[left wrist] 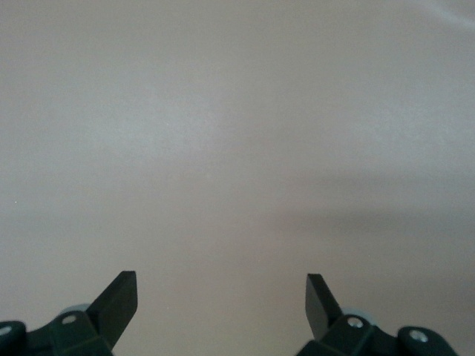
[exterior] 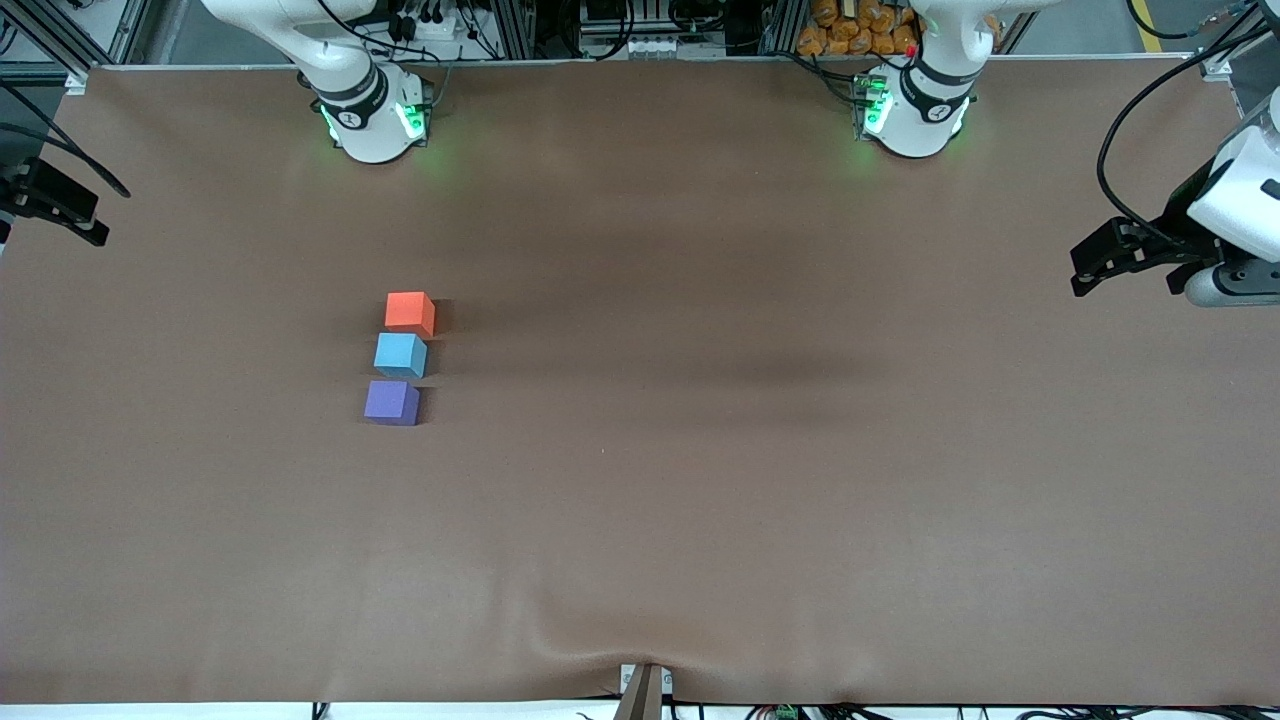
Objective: Place blue block between orange and purple blocks
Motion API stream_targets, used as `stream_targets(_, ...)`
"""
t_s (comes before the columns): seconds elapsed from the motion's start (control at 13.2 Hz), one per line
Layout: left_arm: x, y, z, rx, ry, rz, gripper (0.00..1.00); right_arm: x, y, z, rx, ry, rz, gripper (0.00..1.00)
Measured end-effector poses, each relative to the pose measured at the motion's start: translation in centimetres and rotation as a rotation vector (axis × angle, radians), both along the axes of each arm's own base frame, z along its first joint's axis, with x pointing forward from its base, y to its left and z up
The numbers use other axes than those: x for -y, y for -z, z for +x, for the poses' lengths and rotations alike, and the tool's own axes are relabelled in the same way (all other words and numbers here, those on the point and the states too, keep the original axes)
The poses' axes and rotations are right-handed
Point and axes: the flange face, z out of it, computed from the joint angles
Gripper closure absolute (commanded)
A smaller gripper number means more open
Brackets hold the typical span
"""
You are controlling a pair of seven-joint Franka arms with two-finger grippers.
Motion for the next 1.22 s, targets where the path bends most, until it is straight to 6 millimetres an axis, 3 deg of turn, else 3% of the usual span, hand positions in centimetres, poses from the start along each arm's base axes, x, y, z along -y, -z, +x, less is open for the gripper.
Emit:
stream_targets(0.68,0.9,1.0,-1.0,-0.078,-0.01,0.009,0.0,0.3,0.0,0.0,0.0,0.004,0.002,0.0)
stream_targets(1.22,0.2,-0.3,-1.5,-0.07,-0.025,0.011,0.0,0.3,0.0,0.0,0.0,0.0,0.002,0.0)
